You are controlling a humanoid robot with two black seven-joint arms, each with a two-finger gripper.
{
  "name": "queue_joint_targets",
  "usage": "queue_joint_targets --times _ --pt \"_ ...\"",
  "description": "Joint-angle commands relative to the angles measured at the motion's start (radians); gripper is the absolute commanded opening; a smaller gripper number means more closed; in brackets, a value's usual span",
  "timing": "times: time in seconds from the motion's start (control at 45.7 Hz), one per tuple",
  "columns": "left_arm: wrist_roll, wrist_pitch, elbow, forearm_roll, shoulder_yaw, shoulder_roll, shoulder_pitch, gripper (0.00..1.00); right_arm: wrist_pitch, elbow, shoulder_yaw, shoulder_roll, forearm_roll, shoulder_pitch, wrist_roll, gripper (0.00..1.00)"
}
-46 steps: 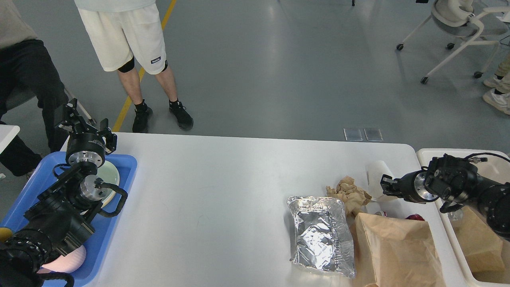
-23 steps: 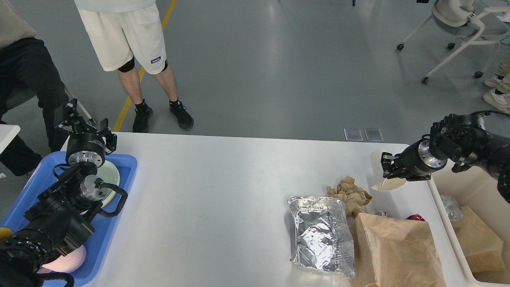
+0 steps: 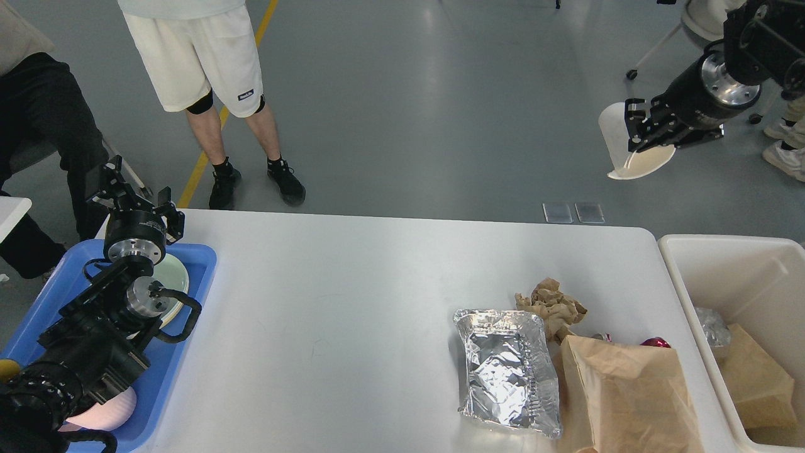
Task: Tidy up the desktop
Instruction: 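Lift the white cup and carry it up away from the table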
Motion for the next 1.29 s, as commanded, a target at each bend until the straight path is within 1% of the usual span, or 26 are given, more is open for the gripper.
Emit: queue_joint_targets --times 0.0,0.153,0.372,0.46,0.766,0.985,1.051,1.27 --pt "0.0 0.0 0.0 0.0 0.0 0.0 0.0 0.96 0.0 0.006 -0.015 0.008 0.0 0.109 0.0 0.0" --pt "0.0 0.0 0.0 0.0 0.0 0.0 0.0 0.96 0.0 0.006 -0.03 0.022 -0.011 0.19 0.0 0.0" --pt "0.0 0.0 0.0 0.0 0.0 0.0 0.0 0.96 0.0 -0.006 -0.11 0.013 -0.046 0.189 0.0 0.0" --pt "0.0 0.0 0.0 0.0 0.0 0.0 0.0 0.96 0.0 -0.01 -0.148 -0.013 -0.064 0.175 0.0 0.0" --pt "0.0 0.0 0.0 0.0 0.0 0.0 0.0 0.96 0.0 -0.013 -0.277 -0.115 -0.072 0.055 0.0 0.0" --pt "0.0 0.0 0.0 0.0 0.0 0.0 0.0 0.96 0.0 -0.022 -0.306 -0.207 -0.072 -0.089 -0.002 0.0" --pt "0.0 0.0 0.0 0.0 0.0 0.0 0.0 0.96 -0.062 -0.025 -0.304 -0.24 -0.072 -0.15 -0.002 0.0" --pt "0.0 0.0 0.0 0.0 0.0 0.0 0.0 0.96 -0.351 -0.025 -0.283 -0.305 -0.064 -0.389 -0.002 0.0"
